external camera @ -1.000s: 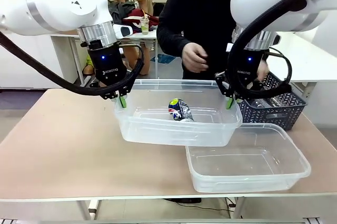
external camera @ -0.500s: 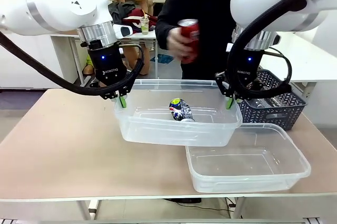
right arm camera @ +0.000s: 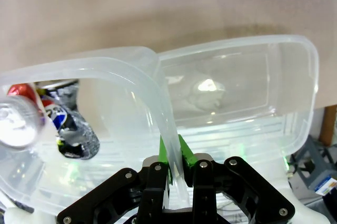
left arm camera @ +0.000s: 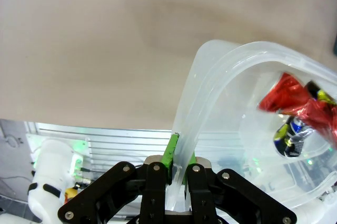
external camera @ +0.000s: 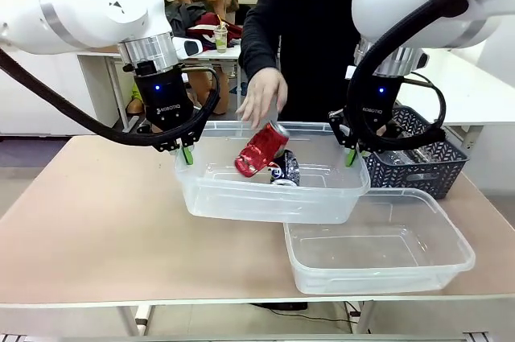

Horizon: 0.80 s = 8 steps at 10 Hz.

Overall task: Sort the waste into each basket.
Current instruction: Offer the picked Organizing box to the human.

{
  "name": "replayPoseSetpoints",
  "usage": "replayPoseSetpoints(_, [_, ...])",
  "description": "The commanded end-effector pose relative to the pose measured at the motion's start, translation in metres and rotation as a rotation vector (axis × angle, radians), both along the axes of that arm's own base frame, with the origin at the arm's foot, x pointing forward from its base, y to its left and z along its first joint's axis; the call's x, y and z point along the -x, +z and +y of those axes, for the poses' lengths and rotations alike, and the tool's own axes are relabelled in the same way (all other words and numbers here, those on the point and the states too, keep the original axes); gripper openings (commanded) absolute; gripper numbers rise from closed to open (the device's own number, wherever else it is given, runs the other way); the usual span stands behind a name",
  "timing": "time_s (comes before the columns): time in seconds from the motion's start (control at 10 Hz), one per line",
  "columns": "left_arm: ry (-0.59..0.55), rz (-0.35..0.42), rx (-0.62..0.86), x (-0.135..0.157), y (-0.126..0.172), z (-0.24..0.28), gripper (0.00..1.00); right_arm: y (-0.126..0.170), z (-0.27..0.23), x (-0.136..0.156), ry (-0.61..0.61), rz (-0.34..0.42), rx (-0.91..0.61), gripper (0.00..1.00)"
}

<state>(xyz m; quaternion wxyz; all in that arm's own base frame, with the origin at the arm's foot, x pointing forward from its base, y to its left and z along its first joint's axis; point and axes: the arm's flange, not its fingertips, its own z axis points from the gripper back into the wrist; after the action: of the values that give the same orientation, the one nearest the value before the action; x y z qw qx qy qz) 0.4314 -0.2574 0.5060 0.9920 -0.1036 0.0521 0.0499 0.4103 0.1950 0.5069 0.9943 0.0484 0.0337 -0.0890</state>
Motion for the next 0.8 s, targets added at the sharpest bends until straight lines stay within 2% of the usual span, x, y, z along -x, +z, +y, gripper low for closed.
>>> replayPoseSetpoints(0.0, [0.027, -0.011, 0.02, -0.0038, 0.0061, 0.0005, 0.06, 0.0029, -0.0005, 0.002, 0.0, 0.006, -0.005, 0.06])
replayPoseSetpoints(0.7, [0.027, -0.011, 0.02, -0.0038, 0.0061, 0.0005, 0.06, 0.0029, -0.0005, 0.002, 0.0, 0.006, -0.005, 0.06])
